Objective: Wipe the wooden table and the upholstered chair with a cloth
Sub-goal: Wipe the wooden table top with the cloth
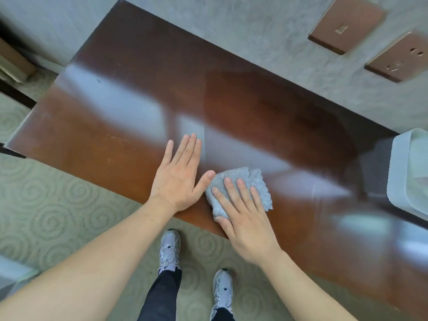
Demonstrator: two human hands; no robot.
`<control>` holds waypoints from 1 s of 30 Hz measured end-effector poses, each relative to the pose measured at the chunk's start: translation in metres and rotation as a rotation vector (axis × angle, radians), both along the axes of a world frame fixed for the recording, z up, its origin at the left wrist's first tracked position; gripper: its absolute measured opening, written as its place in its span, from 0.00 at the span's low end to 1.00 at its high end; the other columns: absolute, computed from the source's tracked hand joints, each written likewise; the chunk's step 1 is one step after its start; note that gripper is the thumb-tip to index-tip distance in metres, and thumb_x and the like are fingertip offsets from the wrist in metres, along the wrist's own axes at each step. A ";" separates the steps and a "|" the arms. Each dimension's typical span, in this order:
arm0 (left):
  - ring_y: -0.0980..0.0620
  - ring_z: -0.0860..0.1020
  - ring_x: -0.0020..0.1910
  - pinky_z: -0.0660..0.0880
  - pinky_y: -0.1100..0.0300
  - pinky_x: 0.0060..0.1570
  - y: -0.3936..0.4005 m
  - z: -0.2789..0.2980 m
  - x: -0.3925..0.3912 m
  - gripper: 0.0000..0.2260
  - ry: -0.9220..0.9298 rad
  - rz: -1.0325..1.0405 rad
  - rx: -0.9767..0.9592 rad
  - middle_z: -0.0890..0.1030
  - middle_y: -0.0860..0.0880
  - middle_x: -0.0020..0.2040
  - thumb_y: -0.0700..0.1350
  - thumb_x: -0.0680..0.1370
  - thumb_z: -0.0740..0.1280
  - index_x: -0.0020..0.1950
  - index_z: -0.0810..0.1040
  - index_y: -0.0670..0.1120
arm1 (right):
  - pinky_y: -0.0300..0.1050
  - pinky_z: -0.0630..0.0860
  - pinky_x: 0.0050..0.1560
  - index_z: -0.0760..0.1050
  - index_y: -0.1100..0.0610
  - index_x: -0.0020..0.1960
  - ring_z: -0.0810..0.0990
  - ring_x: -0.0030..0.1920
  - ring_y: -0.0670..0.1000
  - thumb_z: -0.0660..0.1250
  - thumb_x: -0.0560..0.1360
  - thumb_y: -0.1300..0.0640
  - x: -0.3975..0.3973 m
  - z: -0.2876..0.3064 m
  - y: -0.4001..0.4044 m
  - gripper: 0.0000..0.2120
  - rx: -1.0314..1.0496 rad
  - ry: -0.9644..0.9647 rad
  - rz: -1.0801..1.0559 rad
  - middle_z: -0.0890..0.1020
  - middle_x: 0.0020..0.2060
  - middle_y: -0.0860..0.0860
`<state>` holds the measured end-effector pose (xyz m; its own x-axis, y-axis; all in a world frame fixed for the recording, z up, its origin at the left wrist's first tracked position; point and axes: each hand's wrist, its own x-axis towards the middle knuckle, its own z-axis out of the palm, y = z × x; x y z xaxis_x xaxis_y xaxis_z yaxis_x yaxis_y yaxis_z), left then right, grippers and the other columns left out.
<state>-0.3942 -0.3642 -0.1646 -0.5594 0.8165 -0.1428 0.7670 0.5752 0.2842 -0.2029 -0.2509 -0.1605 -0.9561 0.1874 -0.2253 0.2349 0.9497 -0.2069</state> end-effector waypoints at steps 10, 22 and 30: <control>0.50 0.67 0.76 0.58 0.59 0.76 0.006 0.044 0.091 0.22 -0.354 0.077 0.355 0.72 0.47 0.74 0.52 0.86 0.50 0.74 0.72 0.44 | 0.30 0.72 0.52 0.79 0.40 0.52 0.78 0.47 0.36 0.50 0.84 0.50 0.018 0.069 0.036 0.18 -0.913 0.191 -0.422 0.82 0.43 0.36; 0.59 0.70 0.34 0.65 0.67 0.37 -0.064 0.172 0.162 0.10 -0.275 0.679 0.791 0.75 0.53 0.33 0.52 0.79 0.70 0.44 0.76 0.48 | 0.52 0.77 0.62 0.77 0.55 0.67 0.78 0.65 0.58 0.60 0.76 0.33 0.021 0.181 0.008 0.32 -1.639 -0.037 -0.231 0.80 0.63 0.59; 0.61 0.69 0.29 0.64 0.71 0.31 -0.209 0.269 0.270 0.15 -0.041 0.966 0.797 0.72 0.56 0.33 0.63 0.74 0.67 0.43 0.70 0.53 | 0.49 0.79 0.54 0.78 0.51 0.65 0.81 0.61 0.54 0.64 0.80 0.44 0.039 0.236 -0.135 0.17 -1.642 -0.383 0.189 0.83 0.59 0.53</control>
<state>-0.1242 -0.5734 0.1048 -0.9838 -0.0572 0.1699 0.1102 0.5544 0.8249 -0.1638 -0.3859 0.0752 -0.7847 -0.5635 -0.2584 0.4181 -0.1734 -0.8917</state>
